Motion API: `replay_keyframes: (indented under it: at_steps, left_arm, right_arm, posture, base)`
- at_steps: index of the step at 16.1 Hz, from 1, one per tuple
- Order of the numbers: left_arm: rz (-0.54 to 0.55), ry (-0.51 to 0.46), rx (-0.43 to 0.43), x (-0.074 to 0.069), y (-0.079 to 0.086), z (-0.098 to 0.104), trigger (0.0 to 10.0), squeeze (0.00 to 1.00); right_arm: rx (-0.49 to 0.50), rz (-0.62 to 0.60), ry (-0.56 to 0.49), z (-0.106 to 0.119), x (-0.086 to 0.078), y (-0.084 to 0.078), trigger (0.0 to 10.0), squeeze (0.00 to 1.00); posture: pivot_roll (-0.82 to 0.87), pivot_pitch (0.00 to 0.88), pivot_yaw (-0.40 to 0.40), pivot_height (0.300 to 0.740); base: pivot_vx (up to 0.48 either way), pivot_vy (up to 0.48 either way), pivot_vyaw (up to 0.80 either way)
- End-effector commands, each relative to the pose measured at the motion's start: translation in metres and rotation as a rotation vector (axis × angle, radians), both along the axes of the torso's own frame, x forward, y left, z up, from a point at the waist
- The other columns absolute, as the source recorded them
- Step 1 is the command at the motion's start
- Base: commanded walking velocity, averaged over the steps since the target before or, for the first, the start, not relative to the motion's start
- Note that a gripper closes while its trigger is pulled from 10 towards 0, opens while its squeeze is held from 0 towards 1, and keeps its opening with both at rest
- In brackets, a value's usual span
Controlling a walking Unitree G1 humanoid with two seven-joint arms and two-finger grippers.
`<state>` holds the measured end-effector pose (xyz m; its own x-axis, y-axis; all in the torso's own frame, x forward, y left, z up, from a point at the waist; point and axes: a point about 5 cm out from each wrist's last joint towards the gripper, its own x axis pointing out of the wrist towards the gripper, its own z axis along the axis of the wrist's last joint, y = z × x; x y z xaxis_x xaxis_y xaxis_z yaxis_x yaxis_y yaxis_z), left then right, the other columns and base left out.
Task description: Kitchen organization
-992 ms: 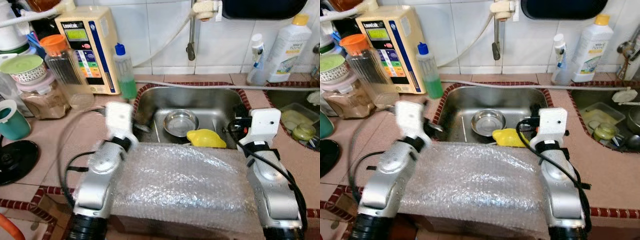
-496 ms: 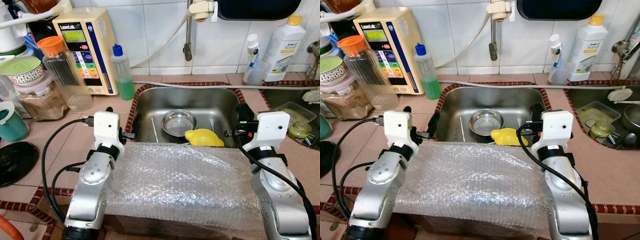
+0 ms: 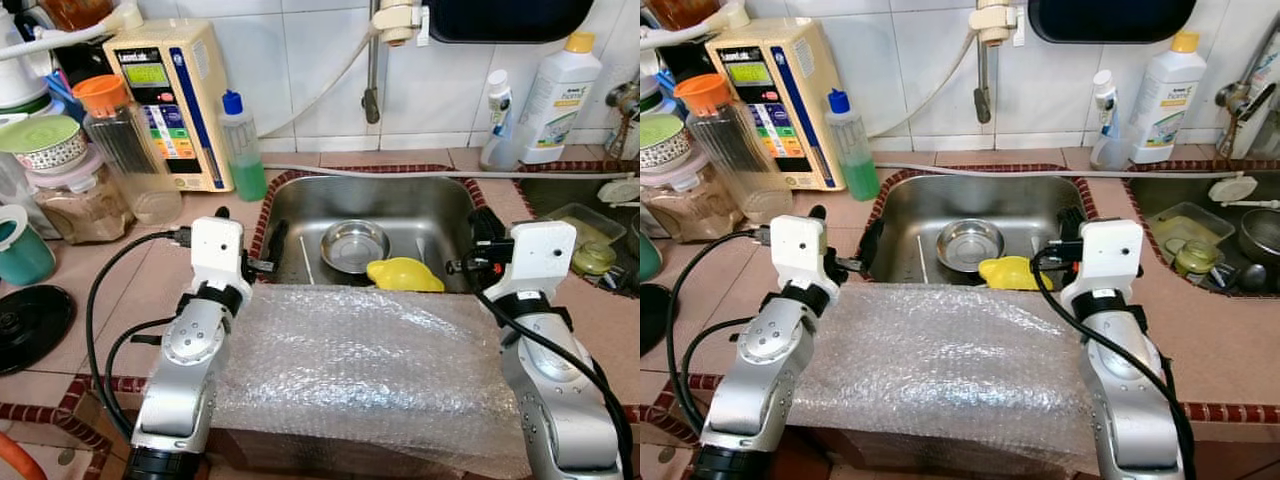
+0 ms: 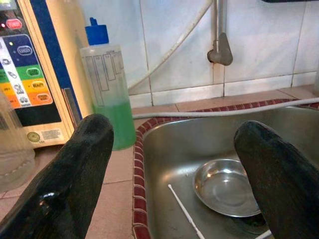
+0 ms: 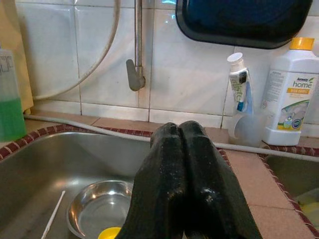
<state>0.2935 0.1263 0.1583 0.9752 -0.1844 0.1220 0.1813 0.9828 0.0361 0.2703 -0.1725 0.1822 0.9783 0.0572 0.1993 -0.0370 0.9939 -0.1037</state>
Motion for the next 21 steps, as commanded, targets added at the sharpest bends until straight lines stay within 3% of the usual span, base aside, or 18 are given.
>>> replay_keyframes:
  at_steps: [1,18,21]
  left_arm:
    - [0.011,-0.002,0.009,0.0021,0.0012,0.0017,10.0,0.0]
    - [0.008,0.03,0.008,0.0007,0.0002,-0.0032,10.0,0.0]
    - [0.013,0.039,0.006,0.0005,0.0007,-0.0044,10.0,0.0]
  right_arm:
    - [0.007,0.019,-0.017,0.006,0.0004,0.0038,10.0,0.0]
    - [0.005,0.03,0.01,0.0023,0.0024,0.0062,10.0,0.0]
    - [0.006,0.033,0.015,0.001,0.0022,0.0062,10.0,0.0]
  posture:
    - [0.0,0.0,0.124,0.74]
    - [0.01,0.0,0.123,0.74]
    - [0.01,0.0,0.126,0.74]
  base:
    - [0.0,-0.311,0.0]
    - [0.0,-0.39,0.0]
    - [0.0,-0.085,0.0]
